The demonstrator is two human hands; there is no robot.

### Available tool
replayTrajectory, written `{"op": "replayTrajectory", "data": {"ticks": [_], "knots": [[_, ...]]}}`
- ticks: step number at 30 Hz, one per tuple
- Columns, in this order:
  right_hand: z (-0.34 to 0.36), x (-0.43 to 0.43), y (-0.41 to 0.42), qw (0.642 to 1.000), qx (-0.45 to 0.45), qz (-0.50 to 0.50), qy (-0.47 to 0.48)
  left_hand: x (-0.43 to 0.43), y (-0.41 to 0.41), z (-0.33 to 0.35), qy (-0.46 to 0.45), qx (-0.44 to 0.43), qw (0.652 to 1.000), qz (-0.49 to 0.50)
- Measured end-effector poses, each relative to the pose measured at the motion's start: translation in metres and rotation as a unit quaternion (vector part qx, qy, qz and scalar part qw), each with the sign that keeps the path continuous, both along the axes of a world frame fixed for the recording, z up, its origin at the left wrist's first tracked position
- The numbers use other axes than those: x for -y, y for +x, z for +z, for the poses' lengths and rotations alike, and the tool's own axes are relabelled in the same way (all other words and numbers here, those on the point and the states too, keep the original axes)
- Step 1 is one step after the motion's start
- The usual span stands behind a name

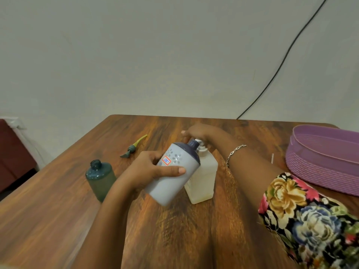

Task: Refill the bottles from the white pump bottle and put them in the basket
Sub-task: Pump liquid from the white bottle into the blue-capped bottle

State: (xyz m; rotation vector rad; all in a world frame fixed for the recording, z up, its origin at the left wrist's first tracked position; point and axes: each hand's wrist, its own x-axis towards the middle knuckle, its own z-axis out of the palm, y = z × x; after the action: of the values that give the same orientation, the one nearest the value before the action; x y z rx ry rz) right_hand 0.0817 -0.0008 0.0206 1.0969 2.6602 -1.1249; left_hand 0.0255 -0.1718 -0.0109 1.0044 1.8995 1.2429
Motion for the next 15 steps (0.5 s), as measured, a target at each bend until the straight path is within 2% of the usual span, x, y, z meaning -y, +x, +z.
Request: {"op": "replayTrajectory", "data": {"ticks": [3, 9, 15], "knots": [[-0.005, 0.002, -0.004, 1.000, 0.012, -0.013, 0.008, -0.001, -0.002, -0.003, -0.011, -0.017, 1.000, 0.000], [0.014, -0.002, 0.005, 0.999, -0.013, -0.011, -0.047, -0.006, 0.002, 0.009, 0.012, -0.015, 1.000, 0.004], [0.007, 0.000, -0.001, 1.000, -0.015, -0.002, 0.020, -0.003, 0.003, 0.007, 0.009, -0.020, 1.000, -0.003]]}}
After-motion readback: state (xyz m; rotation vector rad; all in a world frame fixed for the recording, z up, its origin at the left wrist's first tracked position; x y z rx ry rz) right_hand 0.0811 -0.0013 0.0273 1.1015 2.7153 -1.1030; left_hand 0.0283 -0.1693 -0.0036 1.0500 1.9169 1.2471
